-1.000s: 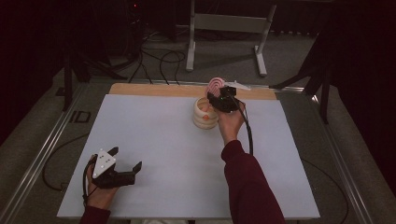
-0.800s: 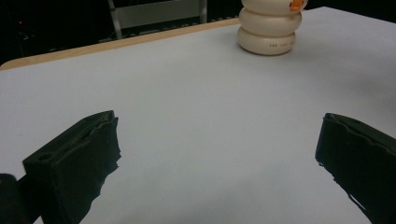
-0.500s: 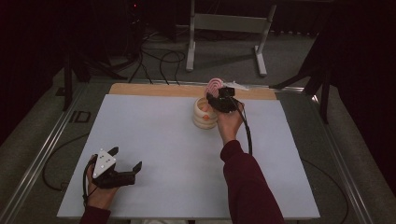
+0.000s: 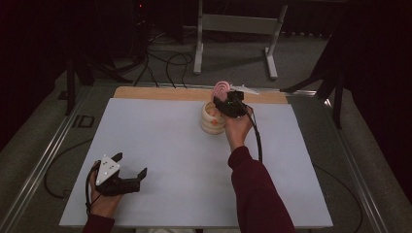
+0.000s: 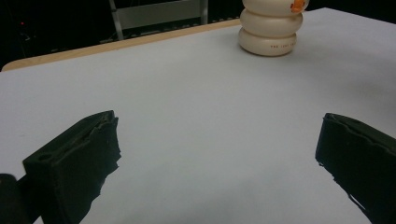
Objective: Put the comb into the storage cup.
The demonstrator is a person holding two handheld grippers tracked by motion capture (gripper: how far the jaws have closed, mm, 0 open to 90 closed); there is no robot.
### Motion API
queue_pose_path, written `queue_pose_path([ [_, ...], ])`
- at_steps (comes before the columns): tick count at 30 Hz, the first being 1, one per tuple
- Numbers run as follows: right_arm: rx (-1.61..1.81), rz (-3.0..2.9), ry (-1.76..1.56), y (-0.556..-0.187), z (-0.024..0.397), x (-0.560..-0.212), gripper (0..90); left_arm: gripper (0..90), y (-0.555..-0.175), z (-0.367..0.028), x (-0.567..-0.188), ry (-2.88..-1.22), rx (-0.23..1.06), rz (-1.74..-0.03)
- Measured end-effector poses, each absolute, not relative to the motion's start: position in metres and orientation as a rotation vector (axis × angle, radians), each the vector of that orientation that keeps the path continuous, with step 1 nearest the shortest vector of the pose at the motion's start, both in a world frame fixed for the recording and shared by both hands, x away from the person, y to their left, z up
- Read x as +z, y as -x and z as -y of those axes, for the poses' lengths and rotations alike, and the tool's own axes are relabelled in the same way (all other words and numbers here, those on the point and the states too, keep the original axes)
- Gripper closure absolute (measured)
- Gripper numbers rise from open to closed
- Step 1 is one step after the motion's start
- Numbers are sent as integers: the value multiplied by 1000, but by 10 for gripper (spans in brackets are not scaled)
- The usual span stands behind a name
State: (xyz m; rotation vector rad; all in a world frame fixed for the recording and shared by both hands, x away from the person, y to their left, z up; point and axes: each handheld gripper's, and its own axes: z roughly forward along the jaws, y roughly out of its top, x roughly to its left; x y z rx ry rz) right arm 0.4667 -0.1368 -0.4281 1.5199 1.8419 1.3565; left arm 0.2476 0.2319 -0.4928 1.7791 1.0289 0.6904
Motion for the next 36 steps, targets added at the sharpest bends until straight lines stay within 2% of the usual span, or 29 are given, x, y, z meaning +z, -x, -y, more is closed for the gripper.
queue_pose_path([
  [22, 1407, -1781, -1640, -470, 158, -436, 625, 1, -247, -231, -493, -1779, 691, -1030],
  [36, 1331, -1793, -1637, -471, 165, -439, 542, 1, -247, -231, -493, -1778, 690, -1028],
])
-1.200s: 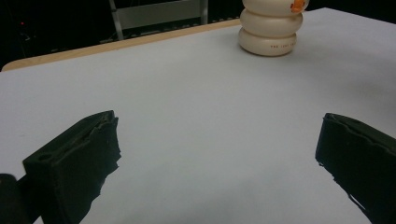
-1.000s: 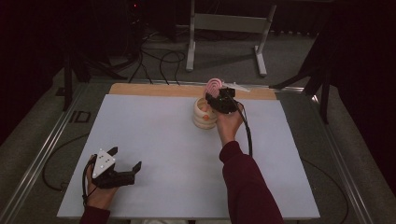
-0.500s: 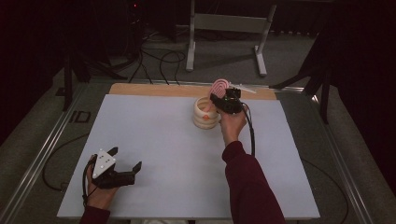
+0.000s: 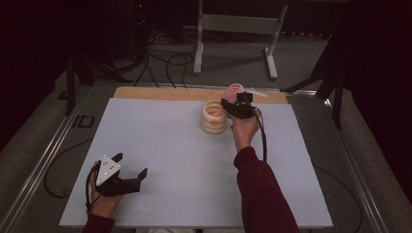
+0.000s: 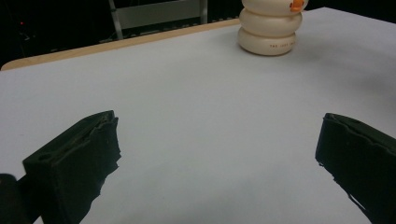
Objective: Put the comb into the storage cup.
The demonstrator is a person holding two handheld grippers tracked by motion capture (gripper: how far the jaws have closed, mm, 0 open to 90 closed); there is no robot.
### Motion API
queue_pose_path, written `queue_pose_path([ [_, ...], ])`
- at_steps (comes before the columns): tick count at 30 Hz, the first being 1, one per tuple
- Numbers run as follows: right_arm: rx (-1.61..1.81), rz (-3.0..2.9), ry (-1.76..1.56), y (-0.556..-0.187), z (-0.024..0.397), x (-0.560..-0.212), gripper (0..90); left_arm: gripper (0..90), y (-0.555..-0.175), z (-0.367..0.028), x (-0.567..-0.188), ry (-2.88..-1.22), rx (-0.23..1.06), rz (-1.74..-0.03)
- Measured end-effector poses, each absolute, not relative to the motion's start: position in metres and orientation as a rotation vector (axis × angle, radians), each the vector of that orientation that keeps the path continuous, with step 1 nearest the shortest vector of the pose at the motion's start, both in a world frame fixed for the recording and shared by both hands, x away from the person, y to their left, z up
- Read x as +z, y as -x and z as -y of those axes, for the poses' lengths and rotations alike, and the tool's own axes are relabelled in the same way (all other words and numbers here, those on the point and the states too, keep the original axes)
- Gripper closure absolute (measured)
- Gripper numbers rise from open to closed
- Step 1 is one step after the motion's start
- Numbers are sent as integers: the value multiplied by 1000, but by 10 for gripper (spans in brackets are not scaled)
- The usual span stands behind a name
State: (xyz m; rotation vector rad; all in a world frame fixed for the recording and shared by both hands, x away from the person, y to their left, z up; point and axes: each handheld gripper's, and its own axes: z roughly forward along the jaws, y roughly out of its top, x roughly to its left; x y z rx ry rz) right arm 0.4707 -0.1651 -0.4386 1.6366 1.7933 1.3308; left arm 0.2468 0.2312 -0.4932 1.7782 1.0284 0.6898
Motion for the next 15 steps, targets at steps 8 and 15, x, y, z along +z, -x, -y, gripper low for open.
queue_pose_path([
  [8, 1286, -1816, -1573, -468, 168, -437, 468, 1, -247, -230, -494, -1780, 687, -1026],
  [15, 1245, -1882, -1499, -466, 172, -436, 431, 1, -247, -231, -494, -1781, 687, -1028],
])
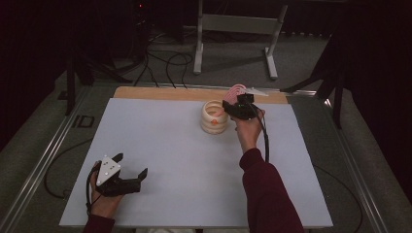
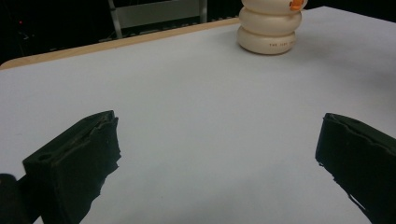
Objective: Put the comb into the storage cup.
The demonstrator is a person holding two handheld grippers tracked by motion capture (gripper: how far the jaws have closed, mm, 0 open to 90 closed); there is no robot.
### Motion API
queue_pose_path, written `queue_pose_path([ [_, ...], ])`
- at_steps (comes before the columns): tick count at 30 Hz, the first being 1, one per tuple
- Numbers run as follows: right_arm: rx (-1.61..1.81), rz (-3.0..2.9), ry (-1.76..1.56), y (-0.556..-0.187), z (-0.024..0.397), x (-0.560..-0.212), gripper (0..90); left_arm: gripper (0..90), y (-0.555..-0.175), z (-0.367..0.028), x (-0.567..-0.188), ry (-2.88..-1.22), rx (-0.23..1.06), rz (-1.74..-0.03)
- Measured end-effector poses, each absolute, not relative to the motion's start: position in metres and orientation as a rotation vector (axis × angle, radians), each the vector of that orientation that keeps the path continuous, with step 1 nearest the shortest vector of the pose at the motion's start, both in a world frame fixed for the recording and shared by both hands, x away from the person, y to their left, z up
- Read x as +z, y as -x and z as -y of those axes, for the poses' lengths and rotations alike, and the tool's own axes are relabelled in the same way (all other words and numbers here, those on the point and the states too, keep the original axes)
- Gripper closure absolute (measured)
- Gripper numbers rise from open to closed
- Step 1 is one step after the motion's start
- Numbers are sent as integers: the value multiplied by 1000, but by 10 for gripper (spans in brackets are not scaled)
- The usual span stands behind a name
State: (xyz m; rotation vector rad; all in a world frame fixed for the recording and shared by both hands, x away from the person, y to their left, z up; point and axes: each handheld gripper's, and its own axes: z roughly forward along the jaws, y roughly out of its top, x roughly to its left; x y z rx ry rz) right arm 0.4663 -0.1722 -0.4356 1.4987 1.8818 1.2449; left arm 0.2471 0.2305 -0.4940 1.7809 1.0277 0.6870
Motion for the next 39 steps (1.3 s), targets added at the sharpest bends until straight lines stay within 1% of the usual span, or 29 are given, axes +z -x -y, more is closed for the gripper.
queue_pose_path([
  [8, 1250, -1925, -1466, -463, 179, -436, 403, 1, -247, -231, -494, -1781, 689, -1029],
  [11, 1262, -1930, -1455, -460, 181, -436, 358, 1, -247, -231, -494, -1781, 689, -1029],
  [13, 1263, -1938, -1465, -459, 183, -437, 303, 1, -247, -230, -494, -1781, 689, -1029],
  [18, 1235, -1981, -1449, -452, 184, -439, 274, 1, -247, -231, -494, -1778, 691, -1031],
  [19, 1226, -1992, -1442, -450, 184, -439, 250, 1, -247, -231, -493, -1778, 691, -1031],
  [21, 1225, -1994, -1435, -449, 184, -439, 237, 1, -247, -231, -493, -1778, 692, -1031],
  [22, 1217, -2013, -1417, -445, 184, -439, 203, 1, -247, -230, -494, -1777, 691, -1031],
  [26, 1182, -2049, -1386, -438, 186, -442, 157, 1, -247, -230, -494, -1781, 692, -1029],
  [32, 1145, -2059, -1357, -425, 194, -445, 130, 1, -247, -229, -493, -1779, 693, -1031],
  [39, 1162, -2066, -1339, -412, 208, -448, 127, 1, -247, -229, -493, -1781, 693, -1032],
])
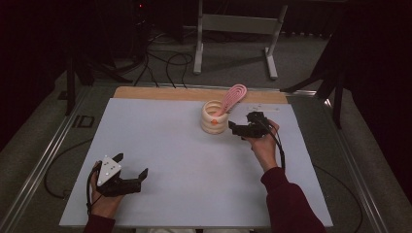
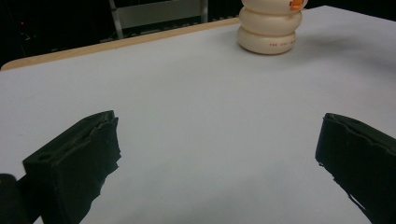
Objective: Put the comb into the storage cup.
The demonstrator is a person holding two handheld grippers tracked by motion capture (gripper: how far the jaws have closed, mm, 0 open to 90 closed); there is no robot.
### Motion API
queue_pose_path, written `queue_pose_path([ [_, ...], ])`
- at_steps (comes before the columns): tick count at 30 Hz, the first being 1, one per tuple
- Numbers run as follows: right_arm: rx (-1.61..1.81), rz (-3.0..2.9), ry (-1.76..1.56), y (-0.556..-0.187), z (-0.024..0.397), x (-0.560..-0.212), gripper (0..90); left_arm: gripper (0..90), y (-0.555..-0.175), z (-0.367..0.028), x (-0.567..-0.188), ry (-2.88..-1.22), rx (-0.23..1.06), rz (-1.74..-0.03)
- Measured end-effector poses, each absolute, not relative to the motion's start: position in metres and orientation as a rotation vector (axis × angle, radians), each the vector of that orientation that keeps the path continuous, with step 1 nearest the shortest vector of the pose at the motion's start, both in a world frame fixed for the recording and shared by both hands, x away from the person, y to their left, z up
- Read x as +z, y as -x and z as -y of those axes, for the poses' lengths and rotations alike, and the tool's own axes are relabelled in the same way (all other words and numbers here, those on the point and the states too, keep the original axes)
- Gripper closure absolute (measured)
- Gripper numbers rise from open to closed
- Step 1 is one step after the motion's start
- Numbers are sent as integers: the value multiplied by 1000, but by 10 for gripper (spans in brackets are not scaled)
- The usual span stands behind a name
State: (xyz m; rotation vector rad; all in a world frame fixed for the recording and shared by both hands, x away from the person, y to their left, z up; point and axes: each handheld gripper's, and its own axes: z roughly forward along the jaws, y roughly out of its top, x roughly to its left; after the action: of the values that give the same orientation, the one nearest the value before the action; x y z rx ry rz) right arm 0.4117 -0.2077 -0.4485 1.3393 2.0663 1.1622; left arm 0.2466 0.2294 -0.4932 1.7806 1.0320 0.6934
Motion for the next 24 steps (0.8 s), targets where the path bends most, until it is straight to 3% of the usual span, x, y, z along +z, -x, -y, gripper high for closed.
queue_pose_path([
  [24, 1174, -2067, -1151, -341, 239, -457, 121, 1, -247, -240, -486, -1759, 714, -1053],
])
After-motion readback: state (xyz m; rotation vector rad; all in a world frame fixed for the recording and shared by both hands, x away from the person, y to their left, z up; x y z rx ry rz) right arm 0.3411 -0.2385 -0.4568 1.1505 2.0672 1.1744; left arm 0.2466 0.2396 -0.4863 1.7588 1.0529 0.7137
